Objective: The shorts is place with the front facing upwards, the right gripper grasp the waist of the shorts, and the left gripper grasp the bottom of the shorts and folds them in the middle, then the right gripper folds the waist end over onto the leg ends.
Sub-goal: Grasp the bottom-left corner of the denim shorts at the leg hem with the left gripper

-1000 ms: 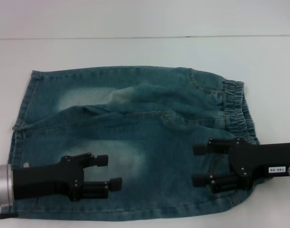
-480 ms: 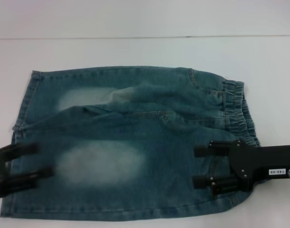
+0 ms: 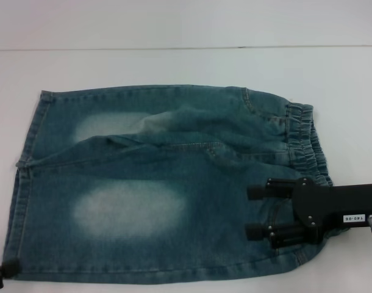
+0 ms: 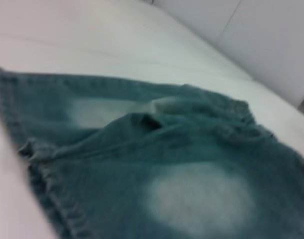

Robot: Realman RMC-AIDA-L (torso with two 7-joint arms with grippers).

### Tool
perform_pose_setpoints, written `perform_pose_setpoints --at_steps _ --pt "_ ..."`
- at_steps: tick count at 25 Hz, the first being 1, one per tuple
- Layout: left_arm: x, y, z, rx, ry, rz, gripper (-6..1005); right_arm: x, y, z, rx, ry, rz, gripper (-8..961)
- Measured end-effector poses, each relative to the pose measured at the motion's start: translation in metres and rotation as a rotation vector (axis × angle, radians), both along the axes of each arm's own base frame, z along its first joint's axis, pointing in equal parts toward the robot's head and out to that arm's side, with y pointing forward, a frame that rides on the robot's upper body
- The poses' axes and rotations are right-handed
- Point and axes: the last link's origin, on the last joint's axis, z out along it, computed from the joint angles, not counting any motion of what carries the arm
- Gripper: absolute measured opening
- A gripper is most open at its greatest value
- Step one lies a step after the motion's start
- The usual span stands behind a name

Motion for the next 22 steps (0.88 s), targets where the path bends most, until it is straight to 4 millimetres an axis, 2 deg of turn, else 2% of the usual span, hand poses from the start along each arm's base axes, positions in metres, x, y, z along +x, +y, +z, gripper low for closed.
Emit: perform_pose_setpoints --at_steps 9,22 --pt "-0.012 0.007 -0.008 -0.034 0.082 0.057 930 0.002 -0.002 0.0 0.001 0.0 -0.006 945" --pt "-0.013 0.016 -0.019 -0.083 0.125 0.068 929 0.003 -0.003 -0.002 -0.005 0.004 -0.014 945"
